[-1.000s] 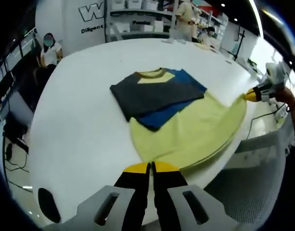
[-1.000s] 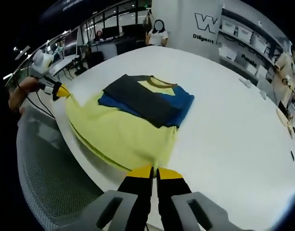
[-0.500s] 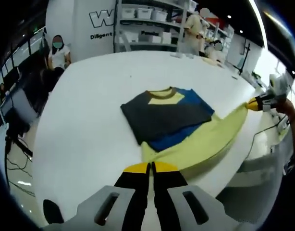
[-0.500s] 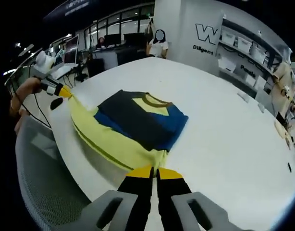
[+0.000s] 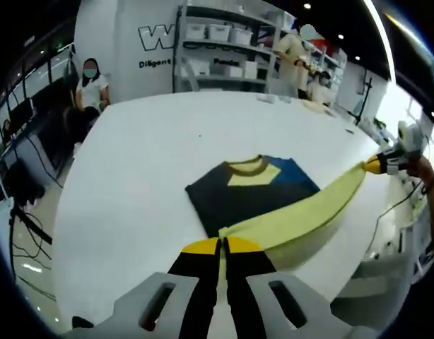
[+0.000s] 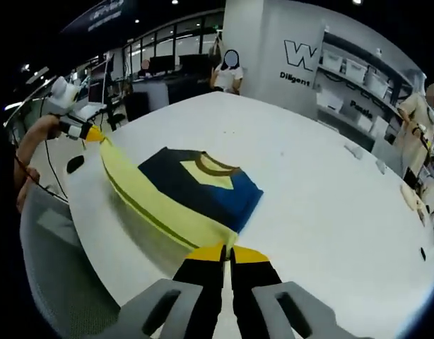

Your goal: Fold the garment on the visible template until the final outline fits inside the template.

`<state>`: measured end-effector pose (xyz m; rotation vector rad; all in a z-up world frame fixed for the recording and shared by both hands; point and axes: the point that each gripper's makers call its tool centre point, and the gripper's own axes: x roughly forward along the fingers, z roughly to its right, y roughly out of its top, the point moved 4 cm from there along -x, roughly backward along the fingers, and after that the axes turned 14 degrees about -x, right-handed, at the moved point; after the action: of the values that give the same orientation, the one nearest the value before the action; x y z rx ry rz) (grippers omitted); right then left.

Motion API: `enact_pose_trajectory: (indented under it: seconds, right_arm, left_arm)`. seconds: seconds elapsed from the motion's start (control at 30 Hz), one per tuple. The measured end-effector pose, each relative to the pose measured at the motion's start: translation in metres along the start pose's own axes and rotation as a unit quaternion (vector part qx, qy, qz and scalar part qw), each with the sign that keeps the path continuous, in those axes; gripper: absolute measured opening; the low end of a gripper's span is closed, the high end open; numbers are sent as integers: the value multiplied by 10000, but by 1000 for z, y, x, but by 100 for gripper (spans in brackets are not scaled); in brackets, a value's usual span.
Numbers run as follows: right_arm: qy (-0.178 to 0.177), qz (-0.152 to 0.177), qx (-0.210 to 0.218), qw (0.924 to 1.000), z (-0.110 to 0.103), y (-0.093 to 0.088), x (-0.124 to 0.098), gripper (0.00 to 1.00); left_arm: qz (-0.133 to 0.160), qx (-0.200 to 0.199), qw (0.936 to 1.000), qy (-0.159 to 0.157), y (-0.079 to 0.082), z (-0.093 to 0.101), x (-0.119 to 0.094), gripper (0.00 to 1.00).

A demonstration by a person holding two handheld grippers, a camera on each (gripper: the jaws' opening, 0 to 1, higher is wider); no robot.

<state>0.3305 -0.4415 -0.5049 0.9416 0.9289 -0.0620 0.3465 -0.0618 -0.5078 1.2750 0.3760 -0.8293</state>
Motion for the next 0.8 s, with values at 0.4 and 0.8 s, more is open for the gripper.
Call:
enact_pose_trajectory:
  seconds: [0.4, 0.8]
  right_arm:
    - [-309, 309, 510, 9977, 30, 19, 27, 0]
    - [-139, -50, 433, 9990, 30, 17, 73, 0]
  left_arm:
    - [247, -308, 9991, 181, 35, -11, 29, 0]
    - [222, -274, 9984, 440, 33, -24, 56, 0]
